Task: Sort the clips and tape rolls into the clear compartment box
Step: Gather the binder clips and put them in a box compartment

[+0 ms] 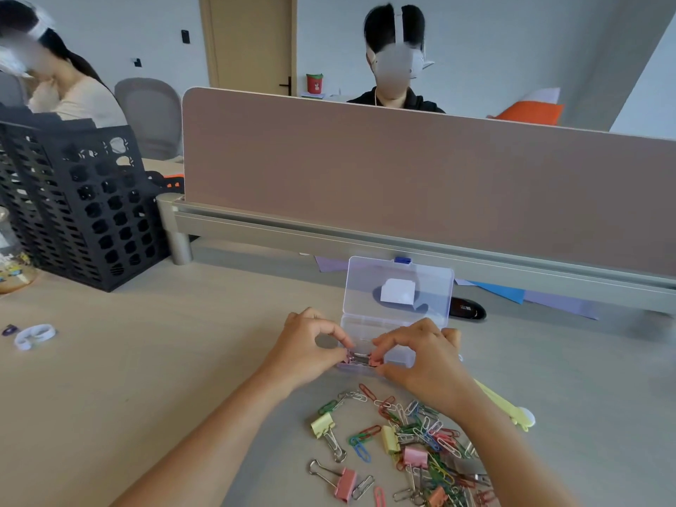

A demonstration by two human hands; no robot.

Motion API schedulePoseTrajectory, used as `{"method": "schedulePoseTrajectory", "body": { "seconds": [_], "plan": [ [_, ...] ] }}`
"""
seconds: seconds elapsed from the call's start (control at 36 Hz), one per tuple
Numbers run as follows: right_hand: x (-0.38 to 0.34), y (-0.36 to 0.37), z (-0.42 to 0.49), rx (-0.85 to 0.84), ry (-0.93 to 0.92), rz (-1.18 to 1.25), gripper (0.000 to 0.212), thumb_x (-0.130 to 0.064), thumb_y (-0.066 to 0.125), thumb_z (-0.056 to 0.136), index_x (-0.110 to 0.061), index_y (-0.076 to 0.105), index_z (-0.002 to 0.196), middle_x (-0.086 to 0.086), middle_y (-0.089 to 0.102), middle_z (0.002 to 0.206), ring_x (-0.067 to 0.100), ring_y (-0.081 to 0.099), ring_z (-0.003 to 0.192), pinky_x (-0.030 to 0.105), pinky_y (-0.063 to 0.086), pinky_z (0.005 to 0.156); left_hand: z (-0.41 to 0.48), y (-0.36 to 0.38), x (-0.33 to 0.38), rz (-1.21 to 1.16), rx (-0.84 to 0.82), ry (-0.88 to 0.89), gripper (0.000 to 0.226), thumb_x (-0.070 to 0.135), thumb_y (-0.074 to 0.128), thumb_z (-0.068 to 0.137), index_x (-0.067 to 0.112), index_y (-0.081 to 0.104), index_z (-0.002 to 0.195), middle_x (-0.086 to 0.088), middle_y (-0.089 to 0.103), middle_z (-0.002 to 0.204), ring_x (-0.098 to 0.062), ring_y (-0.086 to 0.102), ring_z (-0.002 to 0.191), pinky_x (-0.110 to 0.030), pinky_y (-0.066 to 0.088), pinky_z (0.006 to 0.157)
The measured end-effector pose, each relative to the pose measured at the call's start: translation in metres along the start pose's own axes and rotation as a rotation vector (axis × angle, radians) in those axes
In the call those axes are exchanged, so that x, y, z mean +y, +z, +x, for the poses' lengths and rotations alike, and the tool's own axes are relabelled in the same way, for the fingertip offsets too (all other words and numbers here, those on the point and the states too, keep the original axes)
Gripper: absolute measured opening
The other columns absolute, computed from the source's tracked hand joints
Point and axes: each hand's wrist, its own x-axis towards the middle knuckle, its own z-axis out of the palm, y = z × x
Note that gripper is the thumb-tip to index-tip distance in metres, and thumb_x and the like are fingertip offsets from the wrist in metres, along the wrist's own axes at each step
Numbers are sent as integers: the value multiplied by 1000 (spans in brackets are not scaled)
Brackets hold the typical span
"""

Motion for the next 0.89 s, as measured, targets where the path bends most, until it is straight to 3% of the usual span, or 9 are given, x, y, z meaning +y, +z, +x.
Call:
{"method": "schedulePoseTrajectory", "body": {
  "seconds": [0.19,0.28,0.36,0.42,0.47,0.56,0.69,0.78,0.89],
  "plan": [
    [3,0,-1,37,-67,-110,17,-59,53,81,-53,69,84,-36,51,123,-2,35,110,28,14,80,-1,-4,4,21,22,12,12,23,80,72,33,74,74,6,54,92,-12,46,102,-14,32,79],
    [0,-3,-3,80,-88,-104,17,-55,51,81,-54,67,87,-33,48,129,2,37,112,29,16,80,-1,-8,11,2,36,35,12,24,80,72,33,72,77,5,54,92,-10,48,91,-17,33,74],
    [-7,-12,-7,66,-94,-32,13,-42,63,83,-52,67,91,-31,52,121,1,41,107,31,20,84,-4,-12,19,-12,23,59,10,24,78,74,29,73,81,10,55,86,-5,44,65,-11,34,60],
    [-12,-21,-13,-8,-101,1,13,-38,64,84,-47,69,92,-26,57,109,-1,48,94,30,26,87,-6,-14,23,-5,-11,75,11,22,78,74,29,72,81,10,57,81,-6,44,59,-10,35,56],
    [-15,-29,-22,-92,-108,38,12,-34,66,84,-43,69,91,-24,61,97,1,53,81,25,36,86,-10,-15,28,-5,-59,77,12,19,78,75,27,72,81,10,58,74,-5,47,57,-11,37,55],
    [-14,-38,-42,-190,-81,105,15,-26,69,82,-40,69,86,-22,63,88,4,54,77,17,45,73,-21,-16,34,21,-139,97,10,18,78,76,24,73,82,11,59,68,-3,48,58,-13,39,58],
    [-6,-37,-77,-262,-58,123,14,-28,68,82,-41,69,87,-23,66,90,1,57,84,22,50,77,-48,-18,33,70,-355,149,7,20,78,77,26,75,79,6,68,74,2,48,60,-14,38,59],
    [-4,-35,-94,-247,-120,90,27,-17,66,82,-43,69,89,-24,64,94,0,58,93,26,49,85,-61,-22,30,96,-462,146,9,23,77,79,31,76,83,5,70,79,0,49,63,-20,39,63],
    [-5,-34,-108,-274,-144,12,58,6,54,77,-46,65,99,-28,53,106,-5,44,108,29,34,99,-75,-25,31,101,-569,151,19,27,79,77,34,77,93,12,63,82,1,53,67,-24,43,67]
  ]
}}
